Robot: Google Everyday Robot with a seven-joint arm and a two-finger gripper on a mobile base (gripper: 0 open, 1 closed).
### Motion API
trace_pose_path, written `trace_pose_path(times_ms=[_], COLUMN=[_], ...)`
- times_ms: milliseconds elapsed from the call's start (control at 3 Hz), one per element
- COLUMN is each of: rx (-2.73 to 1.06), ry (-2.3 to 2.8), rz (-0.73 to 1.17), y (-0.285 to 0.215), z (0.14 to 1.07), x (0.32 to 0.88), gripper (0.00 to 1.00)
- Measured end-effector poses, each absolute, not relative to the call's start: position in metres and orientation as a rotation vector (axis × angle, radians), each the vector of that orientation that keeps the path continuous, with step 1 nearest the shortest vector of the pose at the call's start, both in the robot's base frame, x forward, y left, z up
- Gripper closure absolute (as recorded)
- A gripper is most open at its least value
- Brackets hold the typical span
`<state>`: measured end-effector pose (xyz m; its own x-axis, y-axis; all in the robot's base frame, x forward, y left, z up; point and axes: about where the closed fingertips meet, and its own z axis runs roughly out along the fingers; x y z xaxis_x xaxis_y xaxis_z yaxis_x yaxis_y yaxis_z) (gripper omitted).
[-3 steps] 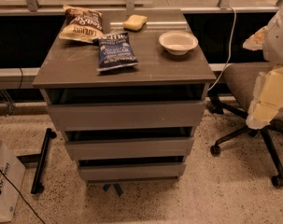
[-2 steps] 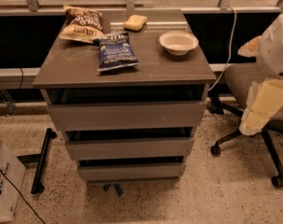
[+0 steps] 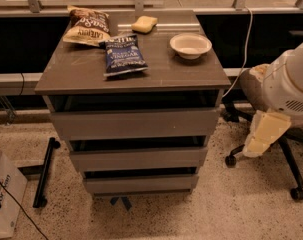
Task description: Open middle drawer
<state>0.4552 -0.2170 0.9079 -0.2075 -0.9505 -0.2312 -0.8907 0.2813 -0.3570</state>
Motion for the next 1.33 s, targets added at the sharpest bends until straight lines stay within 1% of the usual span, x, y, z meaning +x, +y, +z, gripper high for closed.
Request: trace_pose_path(times_ms=[667,1000,1333], rx=[-1.634,-1.584,-1.523], ry=[2.131,2.163,2.153], rz=[-0.233,-0.151,-0.035], y=[-0.215,-0.193,-0.155], z=[0.899,0.879,0.846], x=[0.463,0.469,0.474], gripper=[0.00,0.00,0.00])
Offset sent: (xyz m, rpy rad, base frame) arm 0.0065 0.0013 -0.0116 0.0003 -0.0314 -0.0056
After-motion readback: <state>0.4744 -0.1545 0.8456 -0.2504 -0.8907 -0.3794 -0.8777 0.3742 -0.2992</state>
